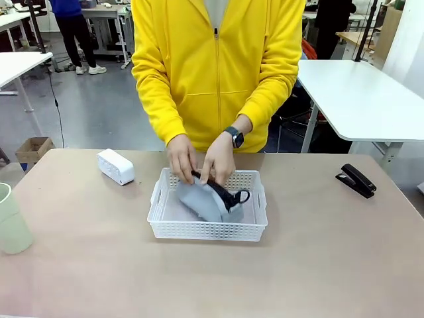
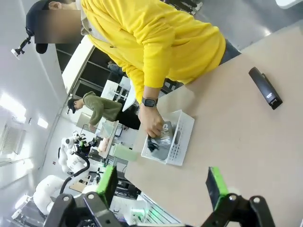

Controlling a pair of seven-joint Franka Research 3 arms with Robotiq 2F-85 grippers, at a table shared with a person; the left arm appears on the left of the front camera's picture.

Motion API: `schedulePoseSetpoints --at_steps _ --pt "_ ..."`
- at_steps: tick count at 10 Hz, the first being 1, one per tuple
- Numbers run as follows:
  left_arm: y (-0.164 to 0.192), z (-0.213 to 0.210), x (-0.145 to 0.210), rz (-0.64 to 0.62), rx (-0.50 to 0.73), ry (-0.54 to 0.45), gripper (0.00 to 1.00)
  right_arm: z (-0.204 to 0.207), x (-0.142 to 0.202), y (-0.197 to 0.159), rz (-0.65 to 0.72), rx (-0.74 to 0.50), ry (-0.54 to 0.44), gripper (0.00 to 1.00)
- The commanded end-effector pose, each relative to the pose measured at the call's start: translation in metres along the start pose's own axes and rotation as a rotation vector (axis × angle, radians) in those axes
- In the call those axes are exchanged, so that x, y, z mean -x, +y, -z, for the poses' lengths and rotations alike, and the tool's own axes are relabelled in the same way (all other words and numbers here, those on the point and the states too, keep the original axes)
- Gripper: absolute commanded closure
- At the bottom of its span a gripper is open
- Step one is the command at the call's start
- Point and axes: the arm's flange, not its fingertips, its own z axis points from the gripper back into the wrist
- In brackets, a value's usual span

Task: Efficiently arrange items inside the basket to fit them all.
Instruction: Pick up the Digital clock and place it inside the Organizing basket.

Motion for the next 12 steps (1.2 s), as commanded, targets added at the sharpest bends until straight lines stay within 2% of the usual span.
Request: schedulePoseSetpoints --at_steps 1,2,9,10,11,12 --pt "-0.026 0.040 0.064 -0.044 -0.081 -0.035 0.00 0.015 0.013 0.004 -0.038 0.014 -0.010 0.00" --pt "0.000 0.000 0.000 0.000 0.000 0.000 0.00 0.000 0.000 0.000 0.000 0.000 0.000 0.00" --pt "0.000 0.000 0.002 -0.022 -0.012 0.007 0.00 0.000 0.000 0.000 0.000 0.000 0.000 0.00" --pt "-0.002 0.004 -0.001 -0.038 -0.091 0.062 0.00 0.000 0.000 0.000 0.000 0.000 0.000 0.00" --pt "-0.012 0.011 -0.007 -0.035 -0.106 0.161 0.00 0.000 0.000 0.000 0.000 0.000 0.000 0.00" --pt "-0.023 0.027 -0.019 -0.032 -0.191 0.252 0.00 0.000 0.000 0.000 0.000 0.000 0.000 0.00"
